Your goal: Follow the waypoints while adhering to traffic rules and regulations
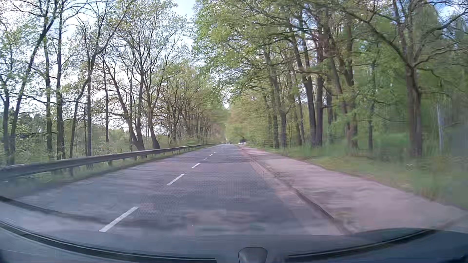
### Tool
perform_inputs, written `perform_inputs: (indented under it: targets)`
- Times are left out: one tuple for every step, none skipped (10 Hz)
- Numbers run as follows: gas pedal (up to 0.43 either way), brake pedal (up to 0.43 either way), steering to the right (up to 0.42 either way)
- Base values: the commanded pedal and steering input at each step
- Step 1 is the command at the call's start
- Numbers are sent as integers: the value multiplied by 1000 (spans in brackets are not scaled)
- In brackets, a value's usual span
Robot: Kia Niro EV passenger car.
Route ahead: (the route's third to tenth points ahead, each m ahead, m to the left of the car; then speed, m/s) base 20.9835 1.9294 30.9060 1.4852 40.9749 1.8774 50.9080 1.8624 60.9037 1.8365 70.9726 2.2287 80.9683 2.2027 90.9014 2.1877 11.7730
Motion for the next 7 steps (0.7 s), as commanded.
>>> perform_inputs:
  targets:
    - [87,0,-5]
    - [87,0,-5]
    - [87,0,-5]
    - [87,0,-4]
    - [87,0,-3]
    - [87,0,-2]
    - [87,0,-2]
